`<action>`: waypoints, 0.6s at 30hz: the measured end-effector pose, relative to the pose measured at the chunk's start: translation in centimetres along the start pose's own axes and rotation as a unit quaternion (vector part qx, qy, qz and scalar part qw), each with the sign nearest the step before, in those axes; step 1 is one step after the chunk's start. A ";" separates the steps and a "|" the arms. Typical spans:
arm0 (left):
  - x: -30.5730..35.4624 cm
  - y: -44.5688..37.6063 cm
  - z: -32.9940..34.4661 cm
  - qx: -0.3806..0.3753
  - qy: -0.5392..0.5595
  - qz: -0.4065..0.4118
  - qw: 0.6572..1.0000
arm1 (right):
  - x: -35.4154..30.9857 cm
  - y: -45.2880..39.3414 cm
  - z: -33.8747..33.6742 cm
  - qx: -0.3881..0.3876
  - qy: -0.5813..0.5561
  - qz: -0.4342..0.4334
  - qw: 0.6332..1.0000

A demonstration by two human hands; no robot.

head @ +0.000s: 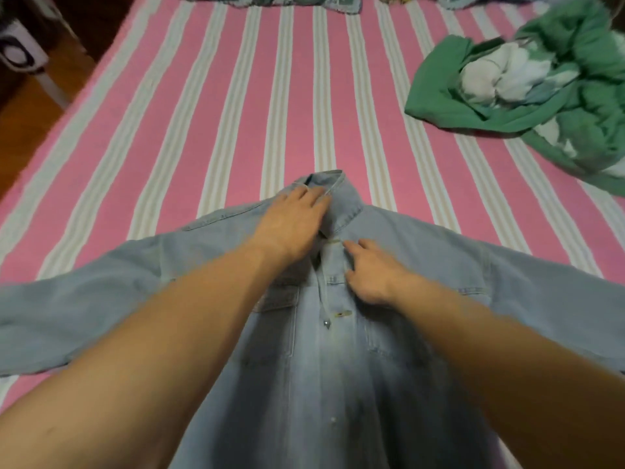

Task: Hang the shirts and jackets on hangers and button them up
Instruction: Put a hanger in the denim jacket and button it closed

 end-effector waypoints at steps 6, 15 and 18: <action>-5.2 -4.7 2.0 -0.210 -0.172 -0.024 0.962 | 2.7 0.6 2.2 -0.068 0.011 0.059 0.996; -7.1 -7.4 -4.4 -0.063 0.197 -0.198 0.958 | 2.6 0.3 2.3 -0.069 -0.049 0.074 0.994; -4.9 -0.7 -1.0 -0.191 0.253 -0.201 0.927 | 2.1 1.5 1.7 -0.063 -0.091 0.077 0.991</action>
Point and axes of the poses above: each hand's wrist, its own y-axis away from the middle knuckle, its own z-axis out of the palm, x = y × z, the point moved 3 cm from there along -y, towards the middle knuckle, and after that the axes turned 13 degrees about -z, right-handed, at the moved point
